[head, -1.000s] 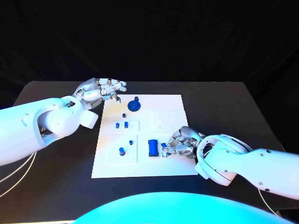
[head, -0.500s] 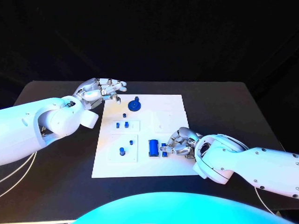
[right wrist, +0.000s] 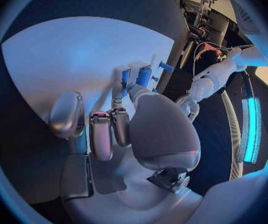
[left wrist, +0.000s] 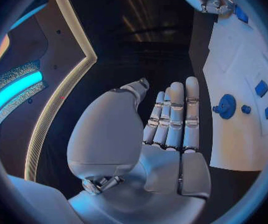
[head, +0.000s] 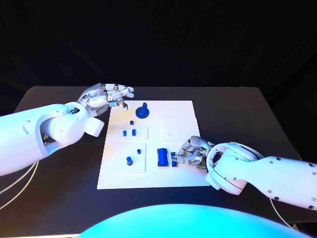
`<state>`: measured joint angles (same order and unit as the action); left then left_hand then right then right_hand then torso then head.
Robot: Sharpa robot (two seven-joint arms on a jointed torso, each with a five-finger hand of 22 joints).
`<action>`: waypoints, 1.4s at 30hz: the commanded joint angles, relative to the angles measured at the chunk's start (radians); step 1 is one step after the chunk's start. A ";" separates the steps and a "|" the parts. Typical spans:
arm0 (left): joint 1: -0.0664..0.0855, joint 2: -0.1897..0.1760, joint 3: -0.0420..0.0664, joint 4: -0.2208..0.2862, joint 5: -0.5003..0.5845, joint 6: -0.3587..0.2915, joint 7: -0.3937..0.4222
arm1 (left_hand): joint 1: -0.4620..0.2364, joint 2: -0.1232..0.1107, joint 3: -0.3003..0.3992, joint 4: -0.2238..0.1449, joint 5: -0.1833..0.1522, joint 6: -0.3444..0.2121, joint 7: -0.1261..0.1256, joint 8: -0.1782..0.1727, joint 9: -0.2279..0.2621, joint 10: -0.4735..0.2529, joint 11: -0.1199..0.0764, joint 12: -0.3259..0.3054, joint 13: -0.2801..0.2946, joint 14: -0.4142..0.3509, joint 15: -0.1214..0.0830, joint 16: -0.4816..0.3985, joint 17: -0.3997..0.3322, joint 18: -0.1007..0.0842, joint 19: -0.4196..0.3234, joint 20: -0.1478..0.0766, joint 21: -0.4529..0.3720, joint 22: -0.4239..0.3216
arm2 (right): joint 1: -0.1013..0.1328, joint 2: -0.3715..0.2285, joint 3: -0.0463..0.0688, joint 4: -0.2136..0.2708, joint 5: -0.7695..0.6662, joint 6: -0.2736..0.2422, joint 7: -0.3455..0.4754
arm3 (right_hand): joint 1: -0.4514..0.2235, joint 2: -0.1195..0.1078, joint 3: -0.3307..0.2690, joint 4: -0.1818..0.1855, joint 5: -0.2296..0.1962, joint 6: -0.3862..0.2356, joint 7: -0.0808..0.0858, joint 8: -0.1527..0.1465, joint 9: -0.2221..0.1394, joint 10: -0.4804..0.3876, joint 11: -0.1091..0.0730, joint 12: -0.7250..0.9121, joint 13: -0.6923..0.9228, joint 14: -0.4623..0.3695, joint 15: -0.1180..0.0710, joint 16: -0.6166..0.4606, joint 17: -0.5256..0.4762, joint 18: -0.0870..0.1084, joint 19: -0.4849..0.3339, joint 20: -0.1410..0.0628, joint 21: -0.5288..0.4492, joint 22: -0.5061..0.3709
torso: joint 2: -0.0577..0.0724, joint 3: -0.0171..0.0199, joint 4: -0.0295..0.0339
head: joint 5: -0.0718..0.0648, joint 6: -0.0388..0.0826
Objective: Assemble the parts on the task board
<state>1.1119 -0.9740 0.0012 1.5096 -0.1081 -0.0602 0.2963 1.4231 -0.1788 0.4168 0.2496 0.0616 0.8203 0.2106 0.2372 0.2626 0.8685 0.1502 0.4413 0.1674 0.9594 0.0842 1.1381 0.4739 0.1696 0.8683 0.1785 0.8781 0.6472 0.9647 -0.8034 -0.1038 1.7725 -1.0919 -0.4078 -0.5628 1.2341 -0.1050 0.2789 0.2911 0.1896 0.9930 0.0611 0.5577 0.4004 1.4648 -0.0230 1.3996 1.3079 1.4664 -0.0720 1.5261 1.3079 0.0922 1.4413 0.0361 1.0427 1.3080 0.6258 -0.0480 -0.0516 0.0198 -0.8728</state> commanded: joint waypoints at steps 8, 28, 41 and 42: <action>0.000 0.002 0.001 0.001 0.002 0.017 0.001 | 0.009 -0.004 0.000 0.002 0.004 -0.009 0.001 -0.003 -0.001 -0.007 0.000 0.005 0.001 -0.005 -0.002 0.004 -0.001 0.014 0.009 0.002 -0.004 -0.001 | -0.003 -0.004 -0.001 0.005 -0.039 0.024 -0.012 | -0.011 0.003 -0.004 -0.001 -0.003 -0.002 -0.005 0.008 0.007 0.012 0.008 0.008 0.130 0.078 -0.004 -0.003 0.124 -0.006 0.006 -0.002 -0.002 0.090 | -0.001 0.0001 -0.0005 | 0.000 0.000; 0.000 0.006 0.001 -0.004 0.002 0.011 0.011 | 0.010 -0.004 -0.002 0.004 0.004 -0.012 0.003 -0.004 -0.002 -0.008 0.002 0.005 0.000 -0.006 0.000 0.004 -0.001 0.014 0.009 0.002 -0.004 -0.001 | 0.005 -0.036 0.000 0.020 0.064 -0.127 0.250 | -0.034 -0.047 -0.025 -0.002 -0.003 -0.068 0.023 -0.009 0.003 -0.073 0.032 -0.115 0.037 0.057 0.015 -0.040 0.035 0.020 -0.048 0.012 -0.194 0.032 | -0.004 -0.0048 -0.0036 | -0.002 0.000; -0.001 0.033 0.001 -0.047 0.039 -0.081 0.095 | 0.015 -0.007 -0.009 0.011 0.005 -0.006 0.001 0.002 -0.002 -0.003 0.002 0.012 0.001 -0.044 0.004 -0.013 -0.009 0.012 -0.014 0.007 -0.024 -0.009 | 0.066 -0.037 0.012 -0.201 0.534 -0.186 0.813 | 0.093 -0.055 0.009 -0.011 -0.003 -0.217 0.092 -0.043 -0.006 -0.486 0.097 -0.576 -0.375 -0.190 0.076 -0.424 -0.541 0.087 -0.281 0.073 -0.796 -0.219 | -0.028 -0.0346 -0.0219 | 0.015 0.017; -0.001 0.039 0.001 -0.057 0.047 -0.092 0.104 | 0.018 -0.007 -0.012 0.015 0.004 -0.005 0.001 0.004 -0.003 -0.003 0.003 0.014 0.001 -0.076 0.007 -0.035 -0.021 0.011 -0.035 0.011 -0.046 -0.018 | 0.071 -0.031 0.014 -0.231 0.570 -0.177 0.844 | 0.103 -0.056 0.015 -0.013 -0.003 -0.231 0.098 -0.046 -0.010 -0.501 0.103 -0.592 -0.397 -0.229 0.082 -0.487 -0.615 0.087 -0.294 0.079 -0.816 -0.237 | -0.032 -0.0373 -0.0224 | 0.017 0.022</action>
<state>1.1112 -0.9413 0.0012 1.4603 -0.0937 -0.1006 0.3407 1.4327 -0.1884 0.4054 0.2610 0.0616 0.8131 0.2072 0.2372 0.2608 0.8648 0.1538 0.4523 0.1673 0.8956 0.0900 1.1114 0.4573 0.1694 0.8434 0.1896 0.8408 0.6320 1.0321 -0.8397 -0.0914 1.5643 -0.7331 -0.5791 0.0524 1.3304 -0.1608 0.2900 0.2789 0.1896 0.7697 0.1559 0.5162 0.3922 0.9882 0.0781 0.8282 0.9334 1.2638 0.0061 1.0807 0.7474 0.1628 1.1567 0.1119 0.2411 1.0825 0.6057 -0.0728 -0.0699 0.0309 -0.8640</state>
